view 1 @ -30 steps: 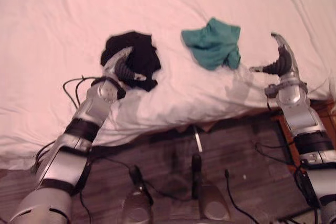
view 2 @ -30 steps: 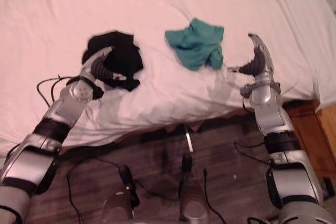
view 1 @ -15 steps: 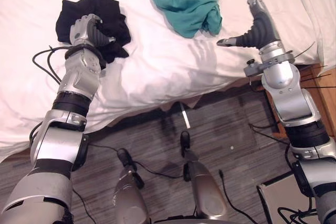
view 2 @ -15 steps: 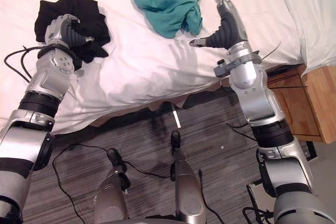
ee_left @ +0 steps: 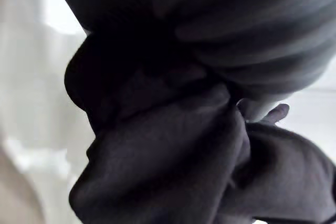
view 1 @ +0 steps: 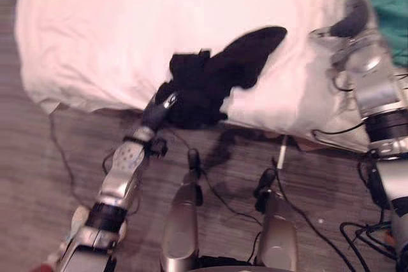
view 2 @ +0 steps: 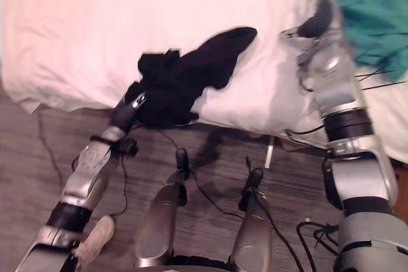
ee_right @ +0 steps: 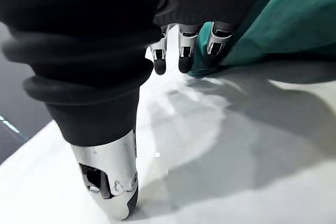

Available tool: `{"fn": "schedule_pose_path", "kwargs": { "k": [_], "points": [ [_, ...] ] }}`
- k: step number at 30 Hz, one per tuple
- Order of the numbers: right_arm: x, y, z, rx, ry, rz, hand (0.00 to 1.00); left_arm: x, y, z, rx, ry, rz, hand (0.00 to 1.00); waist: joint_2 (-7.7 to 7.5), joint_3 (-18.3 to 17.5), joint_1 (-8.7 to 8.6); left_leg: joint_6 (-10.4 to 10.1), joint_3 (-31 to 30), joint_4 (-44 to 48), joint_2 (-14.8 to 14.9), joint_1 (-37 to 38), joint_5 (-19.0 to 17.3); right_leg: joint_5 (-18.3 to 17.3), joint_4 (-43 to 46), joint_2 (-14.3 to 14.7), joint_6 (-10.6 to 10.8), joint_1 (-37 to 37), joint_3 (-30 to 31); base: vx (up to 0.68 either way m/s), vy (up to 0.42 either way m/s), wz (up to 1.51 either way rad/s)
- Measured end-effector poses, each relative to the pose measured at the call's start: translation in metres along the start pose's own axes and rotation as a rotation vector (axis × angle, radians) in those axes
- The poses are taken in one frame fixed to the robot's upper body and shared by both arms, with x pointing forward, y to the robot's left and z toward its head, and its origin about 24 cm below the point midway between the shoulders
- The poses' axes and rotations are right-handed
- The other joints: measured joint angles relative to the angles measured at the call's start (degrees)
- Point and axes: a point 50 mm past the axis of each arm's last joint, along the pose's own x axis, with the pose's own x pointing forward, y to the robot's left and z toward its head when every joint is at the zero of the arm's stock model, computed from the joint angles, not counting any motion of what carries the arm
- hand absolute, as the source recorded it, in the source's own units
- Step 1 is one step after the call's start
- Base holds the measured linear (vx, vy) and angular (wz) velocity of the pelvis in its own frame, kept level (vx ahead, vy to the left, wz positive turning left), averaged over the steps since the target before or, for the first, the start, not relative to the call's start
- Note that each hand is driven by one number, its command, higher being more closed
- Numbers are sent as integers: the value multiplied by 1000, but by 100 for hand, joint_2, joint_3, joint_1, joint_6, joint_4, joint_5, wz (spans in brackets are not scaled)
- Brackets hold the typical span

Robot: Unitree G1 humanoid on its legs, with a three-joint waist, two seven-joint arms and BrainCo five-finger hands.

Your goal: Tidy the bed and pick cloth on bed and put in laundry

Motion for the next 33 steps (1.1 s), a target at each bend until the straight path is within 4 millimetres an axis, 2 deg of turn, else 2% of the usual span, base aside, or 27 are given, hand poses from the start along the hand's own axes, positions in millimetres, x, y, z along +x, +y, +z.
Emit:
{"fn": "schedule_pose_path", "kwargs": {
  "k": [1, 2, 3, 6, 9, 12, 16, 19, 22, 24, 28, 32, 33],
  "points": [
    [4, -12, -13, -55, 64, -47, 0, -15, -6, -7, -53, 21, -41, 100, 98, -10, 36, 10, -34, -10, -57, -74, 8, -19, 59, -70, 20, -63, -43, 25, -1, 34],
    [5, -21, -17, -98, 85, -85, 0, -24, -9, -11, -87, 37, -66, 100, 147, -13, 52, 53, -36, -51, -103, -105, 41, -32, 87, -120, 39, -97, -54, 26, -3, 32],
    [8, -37, -18, -202, 109, -174, 0, -37, -14, -18, -159, 64, -111, 100, 269, -16, 68, 115, -65, -132, -186, -163, 111, -38, 127, -207, 49, -182, -81, 21, -6, 21],
    [12, -62, -25, -306, 189, -308, 0, -47, -19, -22, -293, 75, -152, 100, 409, -21, 95, 112, -88, -497, -281, -171, 351, -32, 164, -289, 57, -330, -113, -7, -29, 18],
    [11, -75, -28, -328, 207, -393, 0, -56, -23, -24, -341, 84, -173, 100, 410, -22, 100, 25, -83, -712, -286, -170, 476, -5, 160, -291, 60, -423, -118, -18, -61, 4],
    [9, -93, -29, -312, 182, -496, 0, -73, -29, -31, -390, 108, -178, 100, 411, -22, 52, 92, -52, -820, -281, -137, 553, 64, 98, -291, 55, -441, -109, 24, -76, -5],
    [2, -113, -16, -176, 63, -632, 0, -89, -43, -42, -470, 125, -157, 100, 411, -22, -197, 100, 29, -860, -297, 99, 558, 255, -204, -208, 64, -218, -9, 41, -36, -23],
    [-11, -114, -17, -181, -9, -661, 0, -98, -50, -48, -512, 137, -128, 100, 415, -25, -369, 115, 21, -873, -249, 372, 547, 391, -539, -69, 36, 118, 35, 19, -37, -31],
    [-17, -111, -28, -215, 5, -649, 0, -101, -55, -50, -528, 134, -120, 100, 455, -52, -525, 143, 11, -935, -157, 481, 523, 503, -716, 83, -6, 222, 64, -14, -34, -21],
    [-19, -107, -37, -235, 38, -618, 0, -100, -61, -52, -543, 130, -132, 100, 457, -53, -552, 139, 15, -983, -124, 585, 518, 549, -750, 138, -22, 265, 130, -39, -43, -19],
    [-19, -103, -43, -258, 57, -566, 0, -99, -71, -55, -554, 146, -154, 100, 494, -77, -564, 105, 18, -982, -71, 649, 476, 647, -840, 213, -60, 328, 172, -51, -33, -11],
    [-16, -93, -52, -288, 89, -491, 0, -99, -75, -60, -552, 165, -140, 100, 594, -144, -509, 112, 8, -1014, -70, 649, 462, 682, -867, 223, -91, 323, 178, -19, -14, -2],
    [-15, -91, -56, -295, 102, -474, 100, -99, -75, -62, -553, 172, -138, 100, 617, -159, -488, 112, 6, -1028, -72, 648, 463, 683, -874, 223, -95, 317, 178, 0, 0, 0]
  ]
}}
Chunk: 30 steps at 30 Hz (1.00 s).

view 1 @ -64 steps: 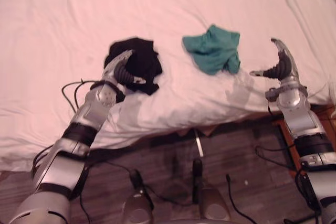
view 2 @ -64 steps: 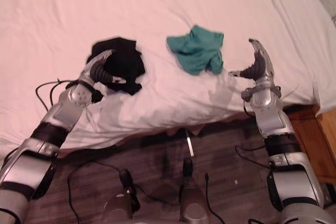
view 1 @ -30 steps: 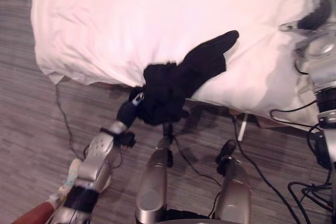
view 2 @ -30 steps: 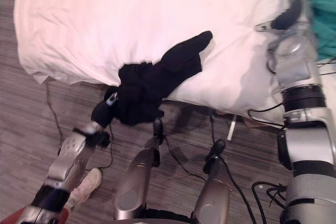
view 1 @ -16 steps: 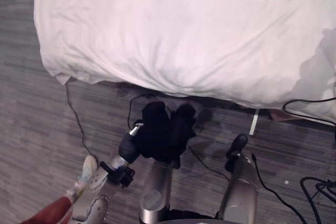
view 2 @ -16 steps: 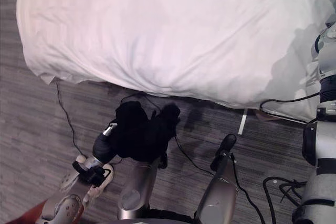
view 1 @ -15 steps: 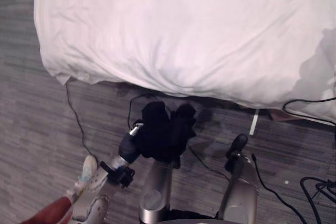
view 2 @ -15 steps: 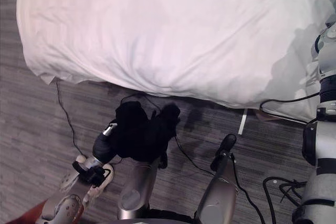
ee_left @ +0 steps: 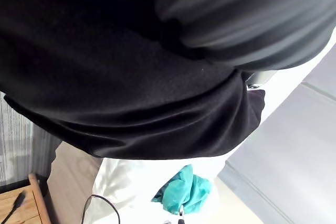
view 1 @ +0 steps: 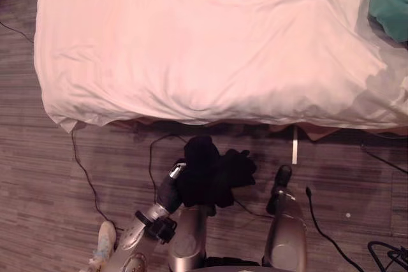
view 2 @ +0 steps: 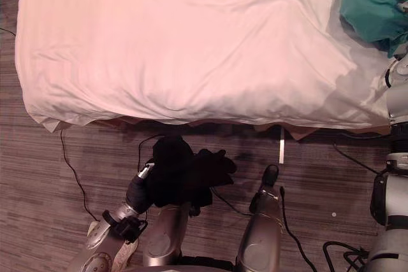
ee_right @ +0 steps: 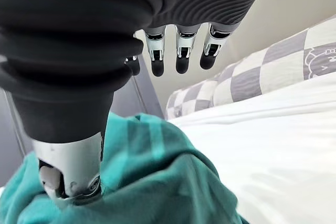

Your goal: Tidy the bed and pick cloth on bed and put in laundry

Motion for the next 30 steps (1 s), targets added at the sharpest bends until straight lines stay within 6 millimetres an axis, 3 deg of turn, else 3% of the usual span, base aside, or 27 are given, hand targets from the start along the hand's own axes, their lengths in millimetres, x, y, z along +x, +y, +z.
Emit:
{"fn": "schedule_pose_path", "kwargs": {
  "k": [6, 10, 15, 18, 21, 23, 24, 25, 26, 27, 28, 30],
  "points": [
    [10, 20, -5, -20, 71, 152, 100, 7, -1, -13, -9, 56, 0, 100, 243, -146, 185, -52, -60, -23, -21, -299, 63, 130, -46, 2, 21, -298, 0, 35, -36, -1],
    [15, 22, -3, -9, 86, 216, 100, 12, 4, -10, 11, 51, 1, 100, 270, -141, 230, -45, -88, -22, -41, -300, 74, 83, 46, -35, 44, -321, -9, 59, -42, 7],
    [18, 21, -27, 83, 177, 340, 100, 11, 10, -1, 57, 23, 2, 100, 269, -141, 232, -85, -201, -26, -160, -211, 108, -273, 567, -258, 108, -372, -36, 83, -64, 18],
    [8, 33, -38, 213, 200, 417, 100, 9, 11, 2, 58, 3, 13, 100, 263, -139, 160, -85, -246, -26, -170, 59, 109, -402, 652, -294, 118, -81, -111, 74, -74, 10],
    [-29, 61, -63, 430, 226, 516, 100, 6, 16, 7, 69, -31, 64, 100, 183, -162, 117, -84, -307, -39, -138, 492, 103, -531, 617, -266, 119, 396, -172, 77, -102, 2],
    [-91, 97, -73, 603, 234, 628, 100, -3, 24, 4, 62, -55, 189, 100, -21, -503, 5, -103, -305, -67, -44, 619, -9, -630, 487, -147, 110, 580, -227, 83, -98, -2],
    [-112, 105, -73, 642, 237, 663, 100, -6, 26, 3, 60, -56, 229, 100, -89, -596, -39, -103, -298, -101, -11, 667, -10, -627, 410, -102, 112, 660, -249, 136, -82, -1],
    [-168, 116, -76, 721, 258, 740, 100, -11, 33, -1, 52, -64, 320, 100, -277, -805, -92, -99, -274, -151, 44, 818, -13, -621, 218, -9, 106, 871, -292, 176, -94, -3],
    [-219, 120, -77, 778, 303, 804, 100, -15, 40, -4, 51, -67, 393, 100, -431, -982, -168, -52, -240, -151, 74, 918, -44, -625, 88, 42, 104, 1042, -332, 163, -73, -7],
    [-248, 119, -77, 802, 341, 837, 100, -18, 43, -6, 58, -60, 431, 100, -521, -1100, -179, 6, -211, -151, 94, 983, -84, -623, -5, 80, 104, 1132, -331, 173, -55, -12],
    [-308, 116, -79, 827, 439, 930, 100, -22, 50, -10, 76, -41, 496, 100, -705, -1336, -208, 58, -127, -151, 108, 1107, -119, -598, -189, 125, 117, 1310, -318, 179, -41, -19],
    [-380, 107, -81, 834, 602, 1066, 100, -27, 56, -19, 87, -6, 572, 100, -906, -1610, -345, 150, -39, -150, 107, 1300, -201, -477, -528, 190, 173, 1600, -299, 177, -18, -18]
  ]
}}
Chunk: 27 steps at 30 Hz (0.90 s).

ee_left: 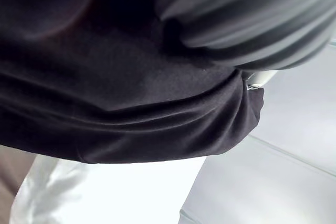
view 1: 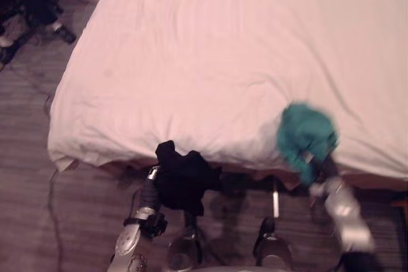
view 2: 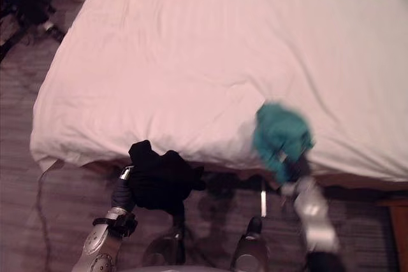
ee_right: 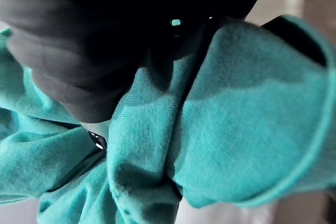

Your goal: Tidy the bed and pick cloth on bed and put in laundry

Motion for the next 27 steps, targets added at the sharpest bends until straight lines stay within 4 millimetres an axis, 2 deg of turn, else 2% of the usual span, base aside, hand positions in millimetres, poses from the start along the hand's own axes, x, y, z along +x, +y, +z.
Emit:
{"fn": "schedule_pose_path", "kwargs": {
  "k": [1, 2, 3, 7, 8, 10, 11, 12, 13, 14, 15, 16, 17, 18, 19, 20, 21, 22, 23, 24, 25, 26, 27],
  "points": [
    [-9, 7, -11, 13, 44, 17, 100, 0, 2, -3, 2, 11, 15, 100, -37, -33, -22, 28, 38, 0, -4, 68, -19, 55, -124, 17, 13, 98, 14, 121, 12, -25],
    [-26, 20, -30, 40, 121, 51, 100, 1, 7, -9, 18, 34, 54, 100, -86, -95, -76, 34, 109, 1, -11, 179, -69, 180, -378, 55, 11, 267, 74, 89, 23, -33],
    [-35, 26, -39, 60, 161, 74, 100, 0, 11, -13, 28, 47, 95, 100, -84, -126, -117, -26, 186, 1, -8, 239, -125, 257, -526, 82, 21, 335, 152, 59, 28, -36],
    [-52, 28, -67, 84, 284, 129, 100, -7, 29, -25, 12, 87, 248, 100, -61, -147, -126, 47, 380, 60, -17, 525, -178, 409, -764, 108, 21, 628, 348, 17, 16, -30],
    [-61, 28, -77, 80, 331, 166, 100, -12, 34, -31, -12, 105, 305, 100, -34, -176, -129, 63, 383, 100, -13, 638, -199, 364, -768, 103, 12, 812, 285, -30, -5, 18],
    [-71, 32, -85, 63, 366, 228, 100, -16, 35, -39, -52, 125, 347, 100, 17, -208, -159, 120, 653, 69, 9, 671, -306, 275, -755, 82, 71, 1052, 29, -66, 14, 67],
    [-80, 34, -91, 47, 394, 269, 100, -17, 33, -43, -74, 133, 351, 100, 78, -261, -181, 341, 1138, 41, 80, 648, -662, 236, -771, 58, 106, 1250, -361, -53, 23, 111],
    [-81, 37, -92, 31, 394, 284, 100, -16, 32, -43, -77, 133, 349, 100, 36, -280, -181, 509, 1378, 67, 96, 629, -775, 233, -816, 25, 97, 1330, -507, 5, 40, 189],
    [-81, 46, -91, 23, 383, 328, 100, -15, 33, -46, -77, 143, 348, 100, -134, -386, -196, 959, 2202, 303, 129, 488, -1077, 257, -1025, -113, 41, 1541, -999, 13, 35, 204],
    [-75, 52, -88, 7, 359, 362, 100, -13, 32, -50, -84, 157, 353, 100, -123, -400, -196, 1143, 3021, 869, 432, 323, -1078, 204, -908, -186, 79, 1629, -1471, 9, 48, 207],
    [-71, 53, -86, -2, 350, 371, 100, -14, 30, -52, -88, 164, 351, 100, -42, -385, -184, 1254, 3307, 1071, 605, 271, -1037, 134, -774, -180, 121, 1675, -1643, -3, 73, 200],
    [-61, 54, -81, -40, 326, 394, 100, -18, 24, -59, -100, 191, 345, 100, 39, -368, -198, 1149, 3595, 1219, 767, 243, -703, -32, -503, -240, 211, 1888, -2128, 41, 104, 186],
    [-54, 52, -75, -70, 302, 408, 100, -22, 20, -65, -125, 211, 355, 100, 93, -422, -138, 863, 3578, 1107, 673, 245, -395, -112, -332, -338, 300, 2049, -2478, 64, 108, 178],
    [-49, 52, -72, -80, 287, 412, 100, -23, 19, -66, -131, 217, 359, 100, 108, -424, -105, 731, 3537, 1057, 614, 243, -272, -151, -238, -400, 334, 2114, -2623, 74, 90, 158],
    [-32, 56, -64, -91, 256, 419, 100, -27, 20, -67, -145, 224, 390, 100, 80, -421, -48, 558, 3245, 848, 339, 212, -132, -279, 19, -586, 342, 2236, -2930, 40, 73, 146],
    [-20, 58, -57, -82, 236, 412, 100, -28, 22, -67, -155, 227, 419, 100, 47, -404, 30, 640, 2981, 662, 101, 195, -67, -300, 311, -770, 293, 2305, -3098, 27, 75, 143],
    [-16, 59, -55, -77, 231, 409, 100, -28, 23, -67, -162, 228, 430, 100, 33, -397, 52, 646, 2856, 601, 7, 183, -62, -294, 488, -852, 294, 2327, -3160, 14, 97, 127],
    [-7, 61, -47, -73, 206, 407, 100, -29, 25, -67, -163, 231, 453, 100, -1, -373, 107, 661, 2616, 527, -161, 166, -52, -267, 1017, -1099, 253, 2312, -3153, 39, 122, 164],
    [-1, 62, -41, -44, 189, 391, 100, -31, 29, -67, -165, 229, 491, 100, -44, -286, 175, 700, 2087, 533, -363, 155, -81, -7, 2089, -1437, -383, 2190, -2796, 82, 153, 215],
    [-1, 63, -41, -19, 193, 382, 100, -34, 33, -65, -161, 225, 517, 100, -64, -270, 166, 713, 1707, 524, -433, 142, -90, 518, 2824, -1484, -1158, 1932, -2105, 108, 128, 209],
    [-1, 64, -42, -5, 196, 376, 100, -35, 35, -64, -154, 221, 524, 100, -8, -266, 162, 718, 1486, 521, -447, 137, -100, 547, 3122, -1426, -1221, 1770, -1708, 123, 49, 222],
    [-3, 67, -44, 35, 210, 345, 100, -35, 42, -60, -119, 213, 530, 100, -50, -191, 110, 769, 786, 474, -477, 29, -94, -379, 3387, -833, -559, 1374, -760, 115, -49, 266],
    [-3, 74, -43, 74, 209, 330, 100, -33, 51, -52, -67, 201, 528, 100, -188, -114, 83, 821, 208, 364, -611, -68, -63, -972, 3297, -146, -510, 962, -30, 108, -98, 269]
  ]
}}
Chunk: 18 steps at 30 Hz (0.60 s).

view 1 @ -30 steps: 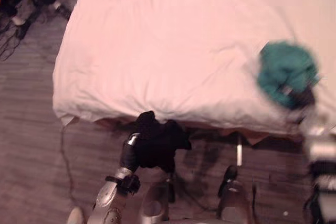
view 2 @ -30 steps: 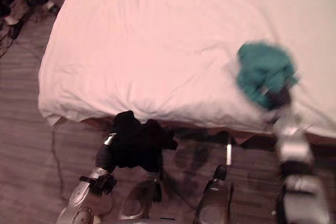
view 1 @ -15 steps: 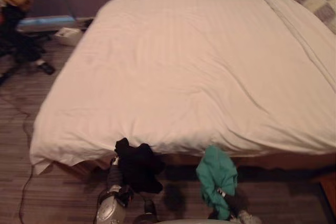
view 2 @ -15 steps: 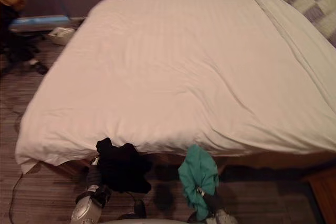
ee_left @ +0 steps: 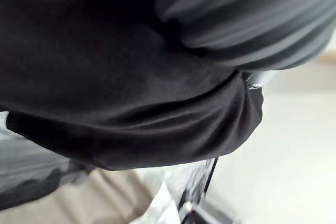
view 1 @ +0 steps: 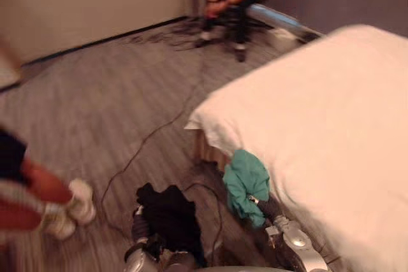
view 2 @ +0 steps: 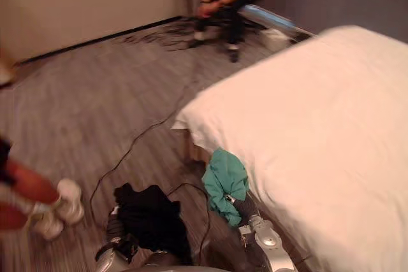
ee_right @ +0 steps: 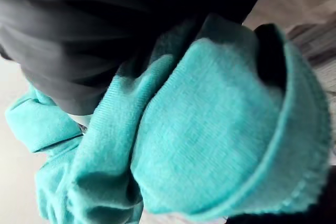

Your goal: Tidy the bed and pick cloth on bed and put in laundry

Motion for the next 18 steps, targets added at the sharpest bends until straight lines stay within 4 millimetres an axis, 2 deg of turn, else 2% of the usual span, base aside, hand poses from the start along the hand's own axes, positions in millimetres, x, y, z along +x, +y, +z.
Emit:
{"fn": "schedule_pose_path", "kwargs": {
  "k": [1, 2, 3, 4, 5, 6, 7, 8, 9, 18],
  "points": [
    [0, 2, -1, 9, 3, -9, 100, 2, 2, 2, 19, -5, 0, 100, -61, 28, -29, 0, -231, -47, -89, -23, 0, -151, -89, 224, 4, -162, 257, 144, -127, 292],
    [-2, 1, -3, 29, 8, -32, 100, 7, 5, 2, 43, 6, 2, 100, -129, 70, -112, 6, -694, -187, -318, -13, 3, -443, -424, 650, 81, -474, 897, 181, -135, 282],
    [-4, -1, -6, 50, 18, -52, 100, 9, 5, 0, 48, 18, -1, 100, -129, 90, -224, 34, -912, -253, -480, 55, 19, -555, -801, 930, 190, -660, 1431, 221, -169, 281],
    [-4, -2, -7, 60, 18, -64, 100, 9, 5, -1, 54, 25, -3, 100, -130, 95, -262, 96, -965, -267, -526, 102, 59, -562, -1025, 1036, 190, -681, 1665, 182, -168, 264],
    [-9, -5, -14, 82, 41, -95, 100, 8, 8, -6, 77, 44, -6, 100, -132, 93, -268, 91, -931, -292, -695, 243, 220, -433, -1757, 1151, 218, -677, 2183, 124, -137, 197],
    [-10, -5, -17, 91, 50, -103, 100, 8, 8, -6, 80, 44, -12, 100, -208, 72, -251, -9, -868, -317, -816, 312, 298, -100, -2140, 1071, 157, -711, 2375, 111, -126, 211],
    [-11, -8, -21, 103, 64, -124, 100, 5, 7, -13, 73, 67, -10, 100, -219, 18, -244, -167, -834, -397, -882, 437, 266, -27, -2037, 968, 109, -637, 2278, 128, -106, 99],
    [-3, -6, -15, 112, 49, -112, 100, -3, 9, -21, 55, 86, 5, 100, -235, 37, -72, -354, -600, -342, -880, 414, 154, -68, -2155, 823, 75, -630, 2334, 108, -82, 58],
    [-5, 31, -21, 219, 45, -41, 100, -11, -38, -47, -25, 180, -115, 100, -202, -442, -65, -308, 451, -370, -276, 1134, -379, 929, -3552, 1084, 45, -249, 2245, 54, -34, -2],
    [-6, 25, -27, 222, 63, -41, 100, -7, -40, -50, 11, 188, -144, 100, -193, -466, -45, -289, 437, -381, -276, 993, -399, 903, -3631, 1082, 15, -341, 2219, 0, -1, 2]
  ]
}}
